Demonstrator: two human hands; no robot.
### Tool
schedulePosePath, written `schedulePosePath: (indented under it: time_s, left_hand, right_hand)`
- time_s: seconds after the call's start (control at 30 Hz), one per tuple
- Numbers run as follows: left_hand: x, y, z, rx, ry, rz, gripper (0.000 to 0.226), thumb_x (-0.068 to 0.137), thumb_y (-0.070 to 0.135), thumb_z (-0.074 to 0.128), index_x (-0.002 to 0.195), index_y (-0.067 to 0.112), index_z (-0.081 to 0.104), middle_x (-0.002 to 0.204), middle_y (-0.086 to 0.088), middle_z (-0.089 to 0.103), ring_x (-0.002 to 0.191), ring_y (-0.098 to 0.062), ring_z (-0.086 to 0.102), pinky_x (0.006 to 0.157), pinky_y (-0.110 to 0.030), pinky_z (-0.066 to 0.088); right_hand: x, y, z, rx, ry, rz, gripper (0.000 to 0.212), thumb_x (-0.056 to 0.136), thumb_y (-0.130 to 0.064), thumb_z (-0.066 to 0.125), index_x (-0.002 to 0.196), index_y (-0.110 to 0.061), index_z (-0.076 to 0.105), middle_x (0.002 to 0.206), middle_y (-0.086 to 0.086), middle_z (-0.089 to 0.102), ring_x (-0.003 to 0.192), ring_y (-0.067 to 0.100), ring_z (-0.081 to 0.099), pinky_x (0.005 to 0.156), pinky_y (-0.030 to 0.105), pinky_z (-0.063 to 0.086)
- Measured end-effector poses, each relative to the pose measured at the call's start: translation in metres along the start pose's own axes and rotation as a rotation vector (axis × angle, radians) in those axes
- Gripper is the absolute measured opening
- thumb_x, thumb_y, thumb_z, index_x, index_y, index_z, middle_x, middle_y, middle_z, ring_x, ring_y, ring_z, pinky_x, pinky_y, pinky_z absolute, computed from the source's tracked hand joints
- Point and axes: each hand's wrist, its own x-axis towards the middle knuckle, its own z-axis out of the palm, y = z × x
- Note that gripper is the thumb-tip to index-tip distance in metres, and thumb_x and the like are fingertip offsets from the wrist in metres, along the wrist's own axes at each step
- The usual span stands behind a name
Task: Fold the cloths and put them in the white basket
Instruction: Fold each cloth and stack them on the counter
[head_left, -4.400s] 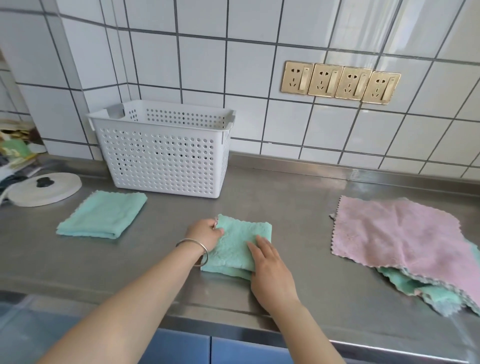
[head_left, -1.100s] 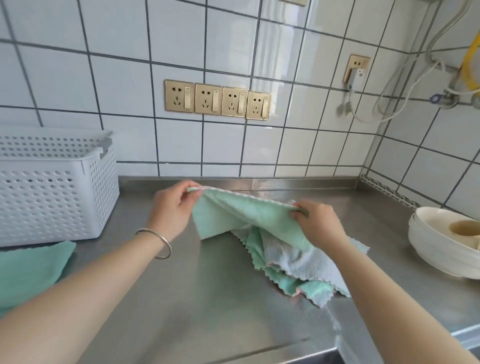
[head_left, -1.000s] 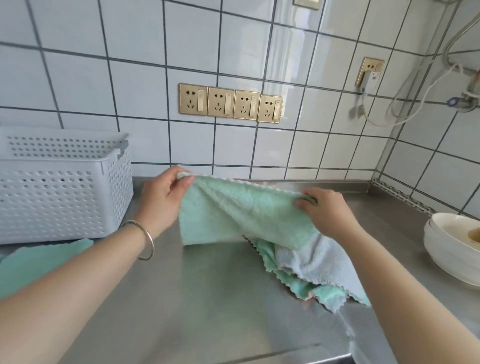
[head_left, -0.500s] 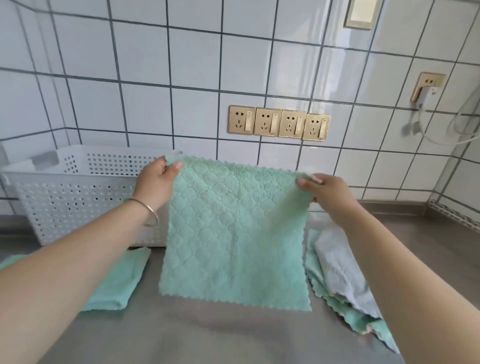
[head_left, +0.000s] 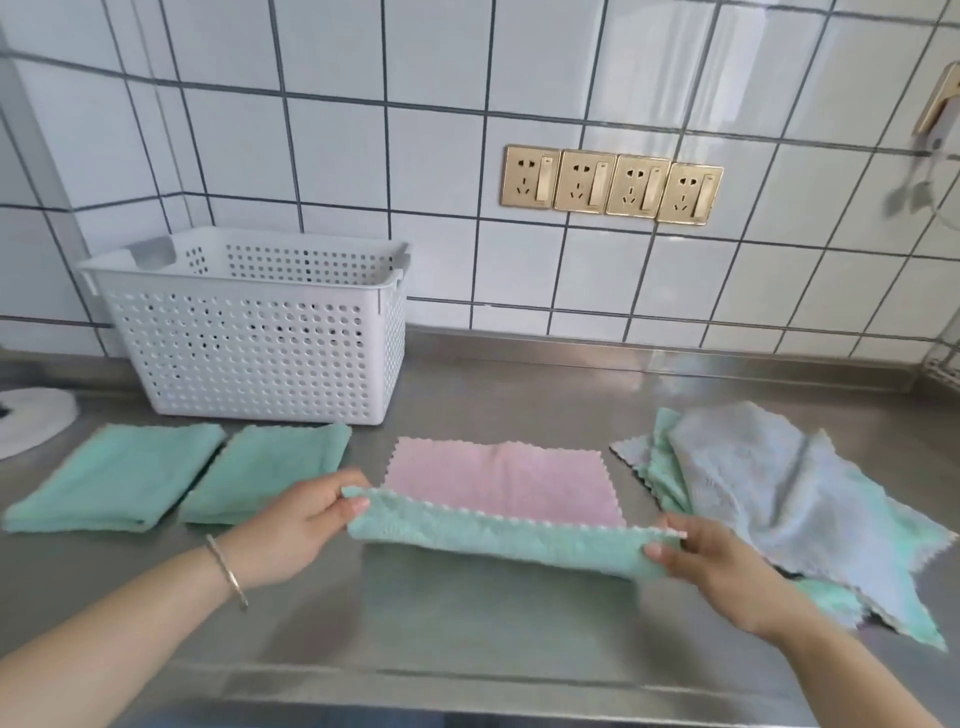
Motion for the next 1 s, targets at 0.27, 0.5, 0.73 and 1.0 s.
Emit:
schedulePosePath:
  time_s: [0.27, 0.5, 0.73, 1.0]
  left_hand:
    - [-0.040, 0.001, 0.012, 0.089, -0.255, -0.047, 0.049, 0.074, 0.079, 0.035, 0.072, 0.032, 0.048, 0.063, 0.007, 0.045, 0.060, -0.001, 0.041, 0.060, -0.021, 0.032]
    - [0.014, 0.001, 0.021, -0.287, -0.296, -0.314, 0.020, 0.096, 0.012, 0.048, 0.078, 0.014, 0.058, 0.068, 0.006, 0.061, 0.061, -0.009, 0.055, 0.059, -0.020, 0.048]
    - [0.074, -0.013, 0.045, -0.087, -0.025, -0.504, 0.028, 0.094, 0.021, 0.049, 0.103, -0.005, 0.056, 0.066, -0.006, 0.049, 0.055, -0.019, 0.045, 0.067, -0.030, 0.043]
    - [0.095, -0.001, 0.061, 0.366, 0.010, -0.565, 0.040, 0.098, 0.022, 0.038, 0.132, 0.003, 0.047, 0.134, -0.015, 0.053, 0.119, -0.029, 0.053, 0.094, -0.028, 0.041]
  right_hand:
    - [-0.042, 0.006, 0.002, -0.169, -0.235, 0.134, 0.023, 0.090, -0.011, 0.059, 0.073, -0.027, 0.059, 0.059, -0.005, 0.052, 0.054, 0.003, 0.046, 0.053, 0.010, 0.036]
    - [0.001, 0.013, 0.000, -0.276, 0.019, 0.229, 0.017, 0.091, -0.015, 0.058, 0.075, -0.013, 0.062, 0.064, 0.003, 0.049, 0.058, 0.014, 0.042, 0.062, 0.025, 0.036]
    - [0.058, 0.028, 0.006, -0.459, 0.226, 0.273, 0.023, 0.095, -0.026, 0.047, 0.080, -0.009, 0.049, 0.066, 0.000, 0.048, 0.057, 0.013, 0.042, 0.049, 0.026, 0.029]
    - [0.092, 0.042, 0.009, -0.477, 0.291, 0.333, 0.018, 0.094, -0.033, 0.048, 0.085, -0.018, 0.048, 0.080, 0.003, 0.055, 0.077, 0.023, 0.051, 0.061, 0.029, 0.036]
